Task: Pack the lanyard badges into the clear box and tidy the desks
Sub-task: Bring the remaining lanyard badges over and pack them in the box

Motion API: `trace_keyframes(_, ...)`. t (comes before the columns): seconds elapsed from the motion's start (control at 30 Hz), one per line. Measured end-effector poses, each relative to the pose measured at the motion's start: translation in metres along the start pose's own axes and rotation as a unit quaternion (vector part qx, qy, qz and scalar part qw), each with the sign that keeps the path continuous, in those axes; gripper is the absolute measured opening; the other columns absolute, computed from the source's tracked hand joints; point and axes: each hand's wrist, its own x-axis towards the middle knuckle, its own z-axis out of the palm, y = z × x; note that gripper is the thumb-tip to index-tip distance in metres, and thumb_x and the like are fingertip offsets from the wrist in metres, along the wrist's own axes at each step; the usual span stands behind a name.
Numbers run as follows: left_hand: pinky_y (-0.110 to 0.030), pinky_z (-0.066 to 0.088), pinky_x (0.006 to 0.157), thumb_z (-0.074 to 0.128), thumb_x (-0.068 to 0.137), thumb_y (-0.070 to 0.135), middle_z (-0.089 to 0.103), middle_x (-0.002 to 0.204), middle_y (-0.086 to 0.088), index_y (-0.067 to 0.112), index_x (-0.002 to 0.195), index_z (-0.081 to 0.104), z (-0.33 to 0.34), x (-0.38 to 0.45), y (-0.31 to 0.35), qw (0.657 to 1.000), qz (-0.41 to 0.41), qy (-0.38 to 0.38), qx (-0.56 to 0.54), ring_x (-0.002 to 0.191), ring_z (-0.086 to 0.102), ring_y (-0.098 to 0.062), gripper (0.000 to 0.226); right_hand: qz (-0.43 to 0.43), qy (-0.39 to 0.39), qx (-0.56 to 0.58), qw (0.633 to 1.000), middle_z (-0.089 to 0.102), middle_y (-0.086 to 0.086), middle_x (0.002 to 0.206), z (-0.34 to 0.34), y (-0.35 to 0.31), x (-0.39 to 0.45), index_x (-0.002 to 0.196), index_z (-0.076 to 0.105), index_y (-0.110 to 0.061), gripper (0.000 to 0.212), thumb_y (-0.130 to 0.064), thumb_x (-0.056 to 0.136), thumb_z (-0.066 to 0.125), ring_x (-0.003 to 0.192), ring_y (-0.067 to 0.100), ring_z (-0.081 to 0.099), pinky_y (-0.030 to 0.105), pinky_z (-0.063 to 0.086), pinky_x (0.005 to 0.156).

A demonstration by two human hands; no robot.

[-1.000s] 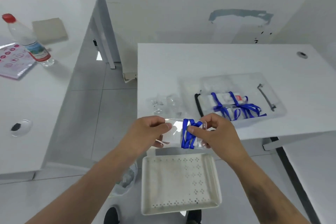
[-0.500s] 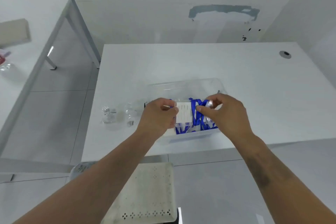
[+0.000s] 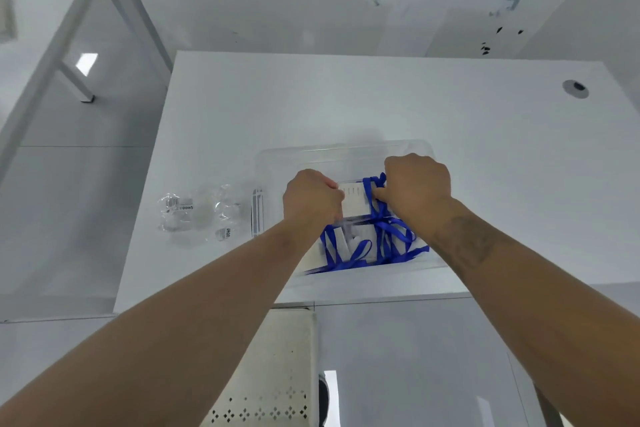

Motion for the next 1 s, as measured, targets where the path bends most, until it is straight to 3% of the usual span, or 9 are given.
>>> trace_keyframes(0.1,-0.040,0.062,0.076,0.067,0.084,0.013,0.075,0.082,-0.010,0.014,0.099,0.068,0.005,0.001,0.000,1.000,0.009,0.004,0.007,0.073,0.074,-0.026,0.016,0.003,0.004,-0.014,1.000,0.043,-0.001,0.062,-0.001,0.002,0.001,0.063,0.043,-0.017,0.039,-0.037,0.094,0.055,0.059,0.018,0.047,0.025,0.027,0.048)
trace_keyframes(0.23,-0.038,0.060,0.082,0.064,0.085,0.015,0.074,0.100,-0.007,0.013,0.120,0.064,0.000,-0.005,0.003,0.999,0.030,0.001,0.024,0.083,0.074,-0.025,0.036,0.005,0.004,-0.015,1.000,0.046,-0.002,0.062,-0.010,0.009,-0.008,0.062,0.044,-0.017,0.042,-0.044,0.091,0.059,0.050,0.013,0.040,0.023,0.026,0.045)
trace_keyframes(0.3,-0.036,0.060,0.081,0.064,0.086,0.017,0.072,0.102,0.000,0.019,0.123,0.063,-0.007,-0.014,0.006,0.999,0.038,-0.001,0.022,0.079,0.074,-0.019,0.037,0.009,0.022,0.008,1.000,0.053,-0.002,0.068,-0.014,0.013,-0.015,0.069,0.052,-0.017,0.037,-0.048,0.090,0.058,0.055,0.015,0.046,0.023,0.031,0.048)
trace_keyframes(0.37,-0.036,0.061,0.081,0.064,0.086,0.018,0.070,0.099,0.007,0.021,0.120,0.064,-0.017,-0.028,0.009,0.998,0.059,-0.010,0.008,0.076,0.073,-0.016,0.034,0.021,0.039,0.057,0.997,0.067,-0.002,0.088,-0.019,0.014,-0.024,0.095,0.065,-0.020,0.034,-0.053,0.089,0.057,0.075,0.021,0.061,0.026,0.043,0.059)
trace_keyframes(0.43,-0.037,0.061,0.081,0.065,0.086,0.019,0.070,0.101,0.009,0.021,0.119,0.066,-0.030,-0.044,0.010,0.996,0.080,-0.026,-0.019,0.076,0.073,-0.015,0.032,0.037,0.048,0.123,0.991,0.070,-0.006,0.108,-0.025,0.012,-0.037,0.117,0.064,-0.027,0.043,-0.058,0.089,0.054,0.096,0.021,0.064,0.031,0.047,0.073)
trace_keyframes(0.5,-0.036,0.061,0.079,0.066,0.088,0.020,0.071,0.101,0.010,0.021,0.116,0.067,-0.049,-0.061,0.007,0.993,0.093,-0.047,-0.053,0.071,0.072,-0.012,0.028,0.044,0.057,0.194,0.978,0.069,-0.013,0.109,-0.035,0.005,-0.053,0.120,0.063,-0.031,0.043,-0.059,0.088,0.054,0.099,0.018,0.062,0.031,0.045,0.076)
trace_keyframes(0.6,-0.031,0.062,0.072,0.066,0.089,0.020,0.071,0.097,0.010,0.023,0.108,0.069,-0.083,-0.087,-0.001,0.988,0.116,-0.051,-0.092,0.069,0.073,-0.013,0.019,0.056,0.082,0.294,0.951,0.067,-0.022,0.098,-0.046,-0.013,-0.079,0.108,0.064,-0.037,0.031,-0.058,0.087,0.056,0.088,0.013,0.061,0.029,0.041,0.072)
trace_keyframes(0.8,-0.028,0.060,0.068,0.066,0.090,0.021,0.072,0.096,0.009,0.025,0.102,0.070,-0.189,-0.115,-0.057,0.985,0.129,-0.021,-0.112,0.071,0.072,-0.014,0.013,0.081,0.138,0.466,0.870,0.066,-0.029,0.087,-0.054,-0.108,-0.141,0.097,0.068,-0.037,0.018,-0.050,0.087,0.062,0.078,-0.008,0.059,0.020,0.044,0.066)
trace_keyframes(1.0,-0.027,0.058,0.067,0.065,0.091,0.017,0.071,0.097,0.002,0.023,0.101,0.069,-0.309,-0.109,-0.137,0.990,0.098,-0.017,-0.102,0.065,0.069,-0.008,0.013,0.121,0.156,0.525,0.828,0.066,-0.030,0.082,-0.050,-0.234,-0.178,0.092,0.069,-0.037,0.007,-0.040,0.086,0.066,0.076,-0.003,0.061,0.015,0.044,0.070)
